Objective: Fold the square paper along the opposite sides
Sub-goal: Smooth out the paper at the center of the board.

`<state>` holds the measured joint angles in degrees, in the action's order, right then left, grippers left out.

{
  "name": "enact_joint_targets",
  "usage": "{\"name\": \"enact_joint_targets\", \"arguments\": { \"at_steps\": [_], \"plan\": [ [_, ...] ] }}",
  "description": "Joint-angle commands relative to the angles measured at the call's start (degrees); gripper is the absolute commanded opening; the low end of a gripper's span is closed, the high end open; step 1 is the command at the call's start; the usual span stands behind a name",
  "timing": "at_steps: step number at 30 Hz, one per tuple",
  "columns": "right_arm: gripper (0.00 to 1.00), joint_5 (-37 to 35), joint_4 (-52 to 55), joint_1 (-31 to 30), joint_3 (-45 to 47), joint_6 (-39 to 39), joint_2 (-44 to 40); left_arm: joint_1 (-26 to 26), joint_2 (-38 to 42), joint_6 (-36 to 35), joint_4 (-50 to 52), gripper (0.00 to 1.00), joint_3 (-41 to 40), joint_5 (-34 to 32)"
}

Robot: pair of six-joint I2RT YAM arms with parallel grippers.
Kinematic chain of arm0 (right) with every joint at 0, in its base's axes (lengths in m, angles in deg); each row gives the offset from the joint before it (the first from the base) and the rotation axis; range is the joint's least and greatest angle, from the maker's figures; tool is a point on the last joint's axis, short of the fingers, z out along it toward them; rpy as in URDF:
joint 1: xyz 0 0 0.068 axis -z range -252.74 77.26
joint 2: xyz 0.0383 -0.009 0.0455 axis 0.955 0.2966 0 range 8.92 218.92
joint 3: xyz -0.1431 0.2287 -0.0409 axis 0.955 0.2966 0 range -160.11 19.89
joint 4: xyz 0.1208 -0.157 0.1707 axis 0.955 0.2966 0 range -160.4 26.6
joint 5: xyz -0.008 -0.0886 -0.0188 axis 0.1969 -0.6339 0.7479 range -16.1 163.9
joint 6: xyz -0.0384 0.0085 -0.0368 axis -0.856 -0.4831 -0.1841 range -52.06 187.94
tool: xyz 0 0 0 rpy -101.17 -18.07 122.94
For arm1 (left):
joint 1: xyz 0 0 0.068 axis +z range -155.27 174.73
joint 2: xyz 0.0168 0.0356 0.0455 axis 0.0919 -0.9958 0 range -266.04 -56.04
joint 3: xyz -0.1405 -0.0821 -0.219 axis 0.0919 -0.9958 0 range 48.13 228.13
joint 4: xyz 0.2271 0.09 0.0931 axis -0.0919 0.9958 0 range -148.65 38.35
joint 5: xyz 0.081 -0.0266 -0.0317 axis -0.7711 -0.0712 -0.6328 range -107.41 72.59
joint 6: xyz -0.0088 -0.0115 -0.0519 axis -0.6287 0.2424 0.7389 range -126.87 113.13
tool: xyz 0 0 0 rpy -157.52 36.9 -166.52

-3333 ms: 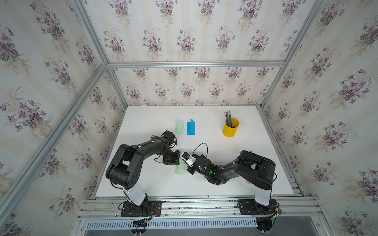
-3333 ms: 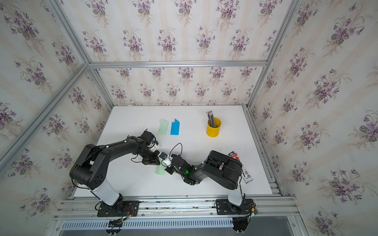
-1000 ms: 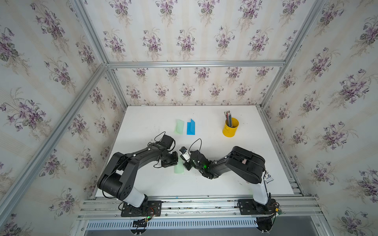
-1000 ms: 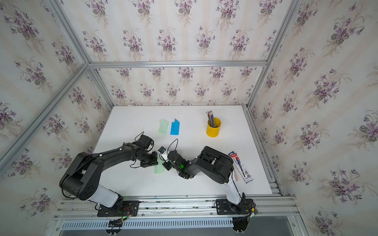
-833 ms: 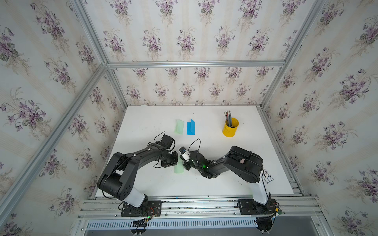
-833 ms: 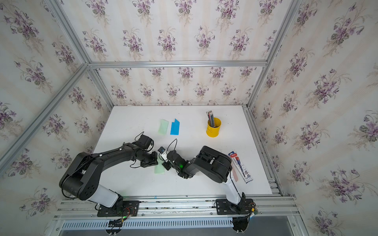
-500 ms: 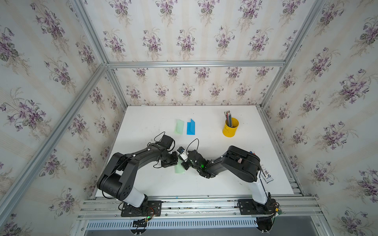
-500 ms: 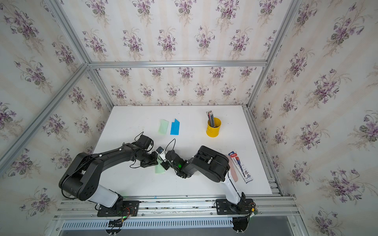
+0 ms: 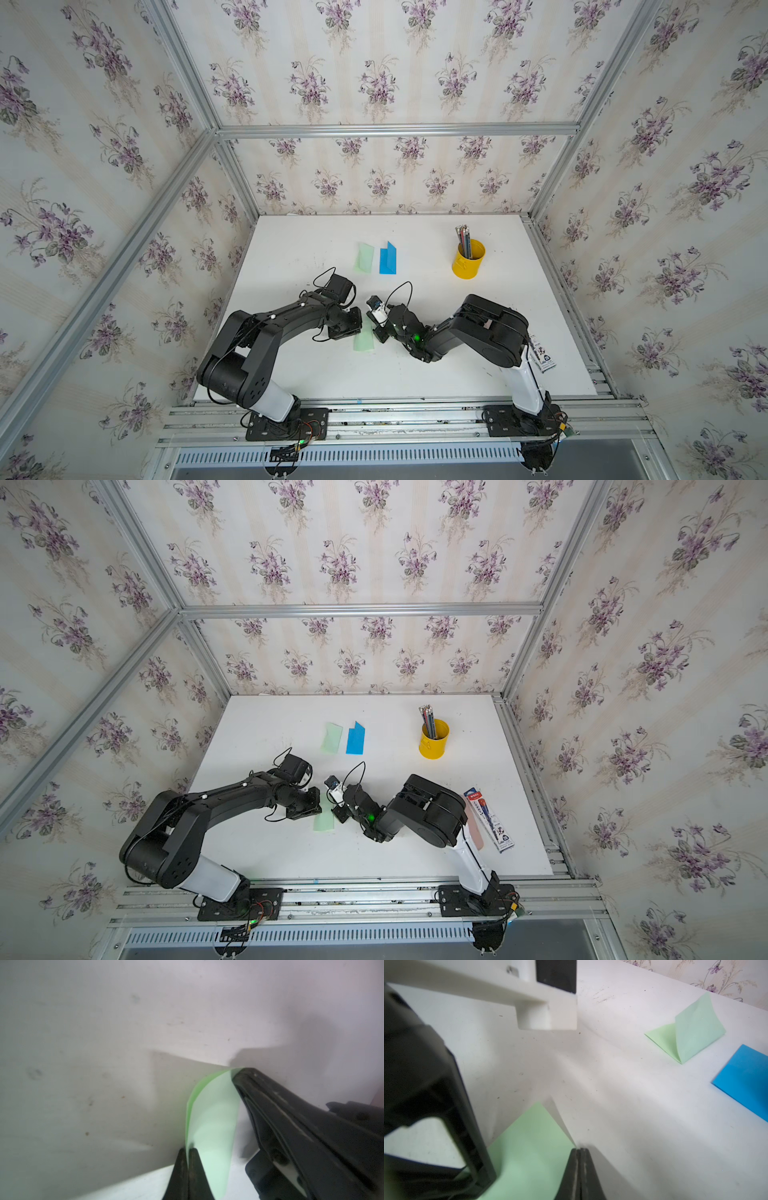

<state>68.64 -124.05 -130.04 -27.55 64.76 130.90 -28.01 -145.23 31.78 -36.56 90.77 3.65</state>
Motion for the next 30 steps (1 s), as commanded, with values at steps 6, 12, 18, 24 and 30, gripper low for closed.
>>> {"name": "enact_joint_targets", "arguments": {
  "at_steps": [6,12,18,24,30],
  "plan": [
    [0.0,-3.02,11.11,1.19,0.5,0.24,1.42,0.07,-0.28,-0.63,5.15,0.0,-0.97,-4.93],
    [0.0,-2.84,11.32,1.57,0.51,0.7,1.52,0.07,-0.43,-0.49,4.9,0.0,-1.24,-4.89],
    [0.0,-3.07,11.78,1.64,0.25,-0.06,-0.38,0.07,-0.55,-0.53,4.54,0.0,-1.41,-4.71],
    [0.0,2.92,4.4,1.39,4.03,-1.83,-7.54,0.11,-0.64,-1.58,5.23,0.0,-0.98,-5.24],
    [0.0,3.04,0.22,-2.51,4.27,-1.31,-6.75,0.07,-0.81,-1.74,5.16,0.0,-0.71,-5.03]
  ]
}}
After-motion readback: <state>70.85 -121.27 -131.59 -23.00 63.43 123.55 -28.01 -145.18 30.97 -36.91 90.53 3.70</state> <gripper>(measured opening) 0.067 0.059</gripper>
